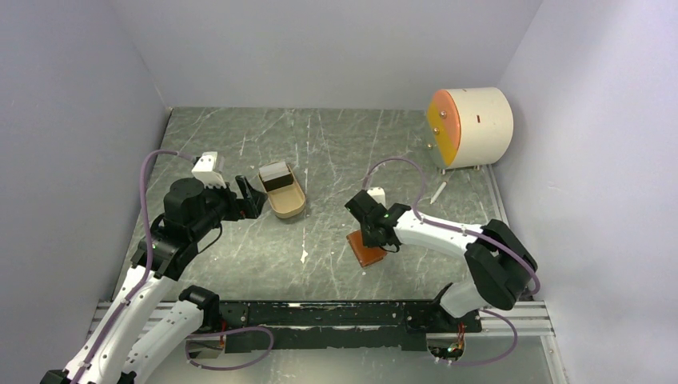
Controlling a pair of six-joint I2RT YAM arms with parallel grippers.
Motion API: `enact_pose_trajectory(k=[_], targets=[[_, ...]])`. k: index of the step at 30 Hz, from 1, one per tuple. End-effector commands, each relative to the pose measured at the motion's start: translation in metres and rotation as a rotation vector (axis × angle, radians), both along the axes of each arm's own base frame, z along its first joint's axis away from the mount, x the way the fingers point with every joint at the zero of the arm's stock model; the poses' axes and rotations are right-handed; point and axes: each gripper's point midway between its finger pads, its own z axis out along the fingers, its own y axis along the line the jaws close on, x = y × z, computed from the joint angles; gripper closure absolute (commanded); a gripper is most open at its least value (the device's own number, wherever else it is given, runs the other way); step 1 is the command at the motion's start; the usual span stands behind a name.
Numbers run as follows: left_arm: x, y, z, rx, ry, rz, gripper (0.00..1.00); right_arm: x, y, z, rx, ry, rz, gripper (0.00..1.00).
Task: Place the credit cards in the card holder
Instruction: Pick up the card holder from the center of the board.
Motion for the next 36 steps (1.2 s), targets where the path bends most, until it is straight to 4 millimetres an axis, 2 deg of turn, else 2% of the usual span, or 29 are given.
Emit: enact_pose_trajectory(k=[1, 7, 15, 18, 23, 26, 31, 36], targets=[[0.000, 0.003, -0.002, 0.003, 0.013, 0.025, 0.02, -0.001, 0.000, 0.002, 0.019, -0.010, -0.028, 1.00], [-0.003, -0.008, -0.008, -0.057, 0.075, 0.003, 0.07, -0.001, 0.031, 0.029, 0.221, -0.034, -0.006, 1.00], [-0.025, -0.062, -0.014, -0.263, 0.179, -0.256, 0.20, -0.009, 0.073, 0.078, 0.555, -0.061, 0.014, 1.00], [-0.033, -0.080, -0.016, -0.315, 0.175, -0.381, 0.18, -0.011, 0.088, 0.096, 0.684, -0.064, 0.006, 1.00], [-0.036, -0.098, -0.021, -0.360, 0.192, -0.504, 0.12, -0.013, 0.110, 0.121, 0.848, -0.050, 0.004, 1.00], [-0.035, -0.106, -0.021, -0.388, 0.208, -0.549, 0.12, -0.010, 0.116, 0.131, 0.885, -0.056, -0.002, 1.00], [-0.030, -0.112, -0.036, -0.393, 0.263, -0.561, 0.12, -0.004, 0.122, 0.143, 0.922, -0.081, 0.003, 1.00], [-0.030, -0.119, -0.045, -0.404, 0.293, -0.587, 0.11, -0.002, 0.128, 0.143, 0.922, -0.076, 0.017, 1.00]])
